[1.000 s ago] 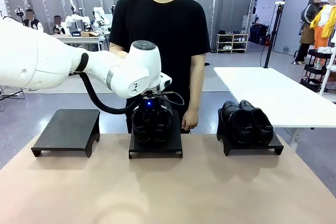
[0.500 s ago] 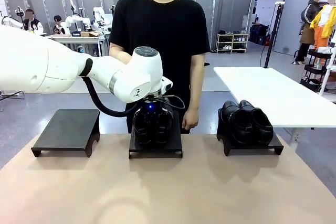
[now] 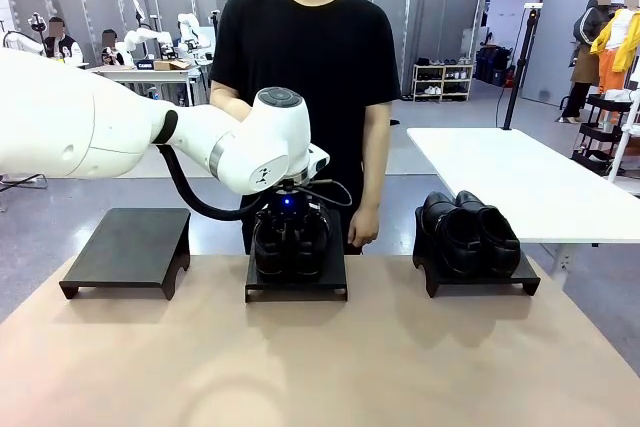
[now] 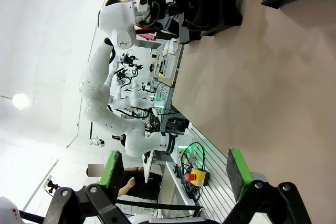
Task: Place the shoes on the stand as instructed by the person.
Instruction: Pick up another pair of Shoes and place it on the Shoes Stand indicated by the person.
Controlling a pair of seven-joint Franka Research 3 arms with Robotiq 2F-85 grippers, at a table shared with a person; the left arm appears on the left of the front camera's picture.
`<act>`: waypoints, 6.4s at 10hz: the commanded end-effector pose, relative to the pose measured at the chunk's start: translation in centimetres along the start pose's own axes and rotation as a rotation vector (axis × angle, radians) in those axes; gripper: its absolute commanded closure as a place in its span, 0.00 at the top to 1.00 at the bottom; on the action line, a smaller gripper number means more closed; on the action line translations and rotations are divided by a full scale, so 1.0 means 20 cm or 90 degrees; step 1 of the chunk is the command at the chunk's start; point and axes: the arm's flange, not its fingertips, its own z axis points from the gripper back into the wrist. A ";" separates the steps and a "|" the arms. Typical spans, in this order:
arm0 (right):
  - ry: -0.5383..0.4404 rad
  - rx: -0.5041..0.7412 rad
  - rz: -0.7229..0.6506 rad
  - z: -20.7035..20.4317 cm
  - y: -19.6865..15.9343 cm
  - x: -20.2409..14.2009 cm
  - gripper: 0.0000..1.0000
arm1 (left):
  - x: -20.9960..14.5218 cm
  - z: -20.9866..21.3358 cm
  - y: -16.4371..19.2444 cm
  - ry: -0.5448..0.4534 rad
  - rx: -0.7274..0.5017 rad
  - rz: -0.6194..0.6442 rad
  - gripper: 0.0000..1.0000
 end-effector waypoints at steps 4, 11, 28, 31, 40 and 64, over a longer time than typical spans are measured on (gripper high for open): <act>-0.003 0.001 0.002 0.00 0.00 0.00 1.00 | -0.01 0.06 -0.03 -0.009 -0.006 -0.002 0.87; -0.003 0.001 0.002 0.00 0.00 0.00 1.00 | 0.00 0.06 -0.04 -0.009 -0.008 -0.004 1.00; -0.003 0.001 0.002 0.00 0.00 0.00 1.00 | -0.09 0.68 0.55 0.176 -0.212 0.007 1.00; -0.003 0.001 0.002 0.00 0.00 0.00 1.00 | -0.35 0.79 1.09 0.211 -0.380 -0.004 1.00; -0.003 0.001 0.002 0.00 0.00 0.00 1.00 | -1.07 0.56 2.58 0.116 -0.855 0.030 1.00; -0.003 0.001 0.002 0.00 0.00 0.00 1.00 | -1.77 0.16 3.28 -0.016 -0.983 0.130 1.00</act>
